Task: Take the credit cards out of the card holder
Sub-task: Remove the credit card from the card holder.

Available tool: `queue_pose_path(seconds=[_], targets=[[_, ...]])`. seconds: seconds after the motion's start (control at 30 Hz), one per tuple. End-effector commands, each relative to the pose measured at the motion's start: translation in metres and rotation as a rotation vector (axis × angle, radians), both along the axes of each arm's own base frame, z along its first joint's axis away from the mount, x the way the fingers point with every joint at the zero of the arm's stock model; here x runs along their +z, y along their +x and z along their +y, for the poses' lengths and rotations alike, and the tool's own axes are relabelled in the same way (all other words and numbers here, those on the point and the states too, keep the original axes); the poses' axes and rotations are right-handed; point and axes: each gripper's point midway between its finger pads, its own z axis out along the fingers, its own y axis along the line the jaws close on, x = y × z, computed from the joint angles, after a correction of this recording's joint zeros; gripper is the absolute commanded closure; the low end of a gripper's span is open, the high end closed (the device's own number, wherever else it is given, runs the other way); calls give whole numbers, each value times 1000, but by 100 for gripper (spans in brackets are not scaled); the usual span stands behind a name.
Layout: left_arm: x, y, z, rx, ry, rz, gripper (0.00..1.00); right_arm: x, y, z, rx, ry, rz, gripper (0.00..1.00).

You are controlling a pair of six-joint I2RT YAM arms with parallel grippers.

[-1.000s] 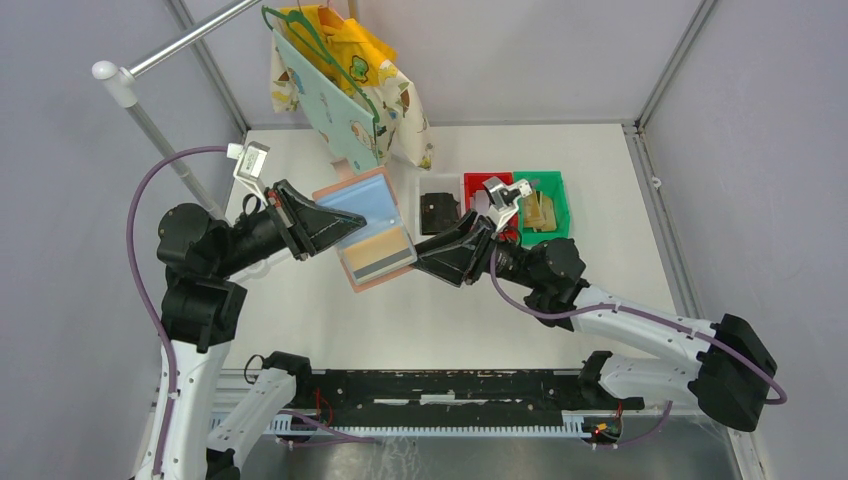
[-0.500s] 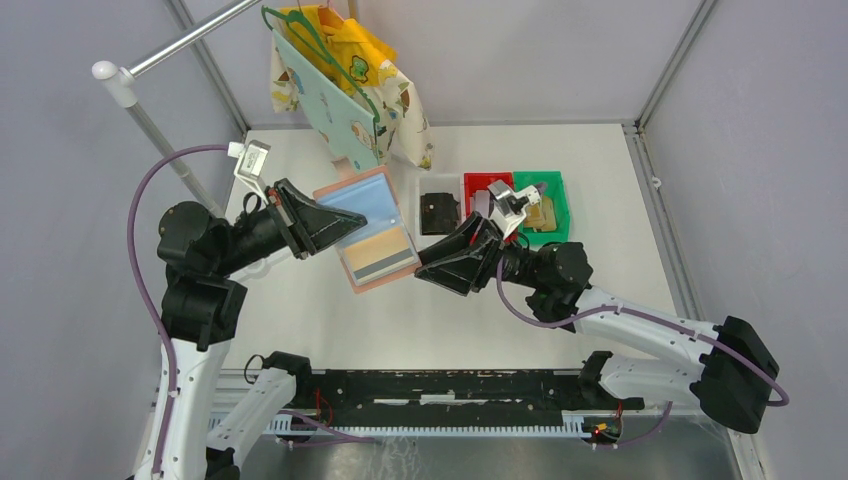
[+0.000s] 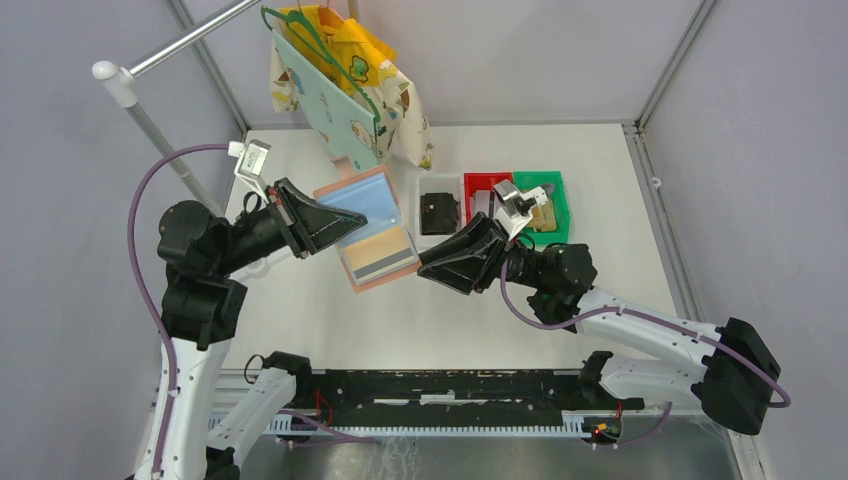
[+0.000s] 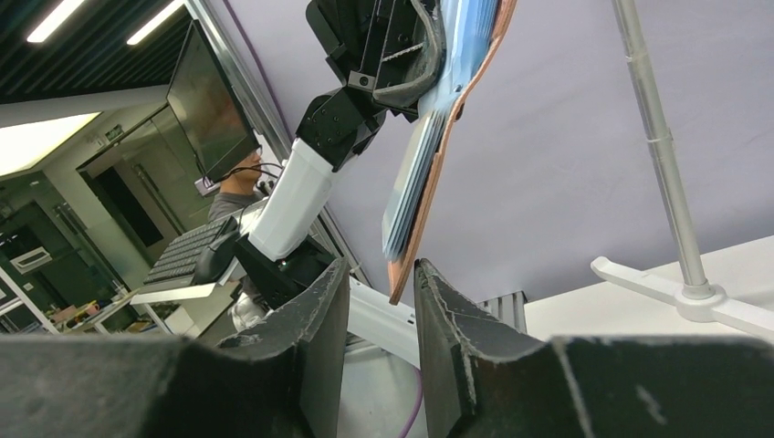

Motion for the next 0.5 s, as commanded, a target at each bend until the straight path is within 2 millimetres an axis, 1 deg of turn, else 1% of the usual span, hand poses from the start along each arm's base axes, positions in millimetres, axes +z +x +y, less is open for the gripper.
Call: queue_pose_path(seconds=[0.0,0.3,0.47], targets=[[26,-14,1,-23,-30,-73,98,25,-2,-7,-17,74,-54,64],[26,-13,0,-25,-33,-70,98,19,11,1,-49,47,12,67],[25,-13,0,-26,-32,-67,98,22,11,3,-42,57,19,67]])
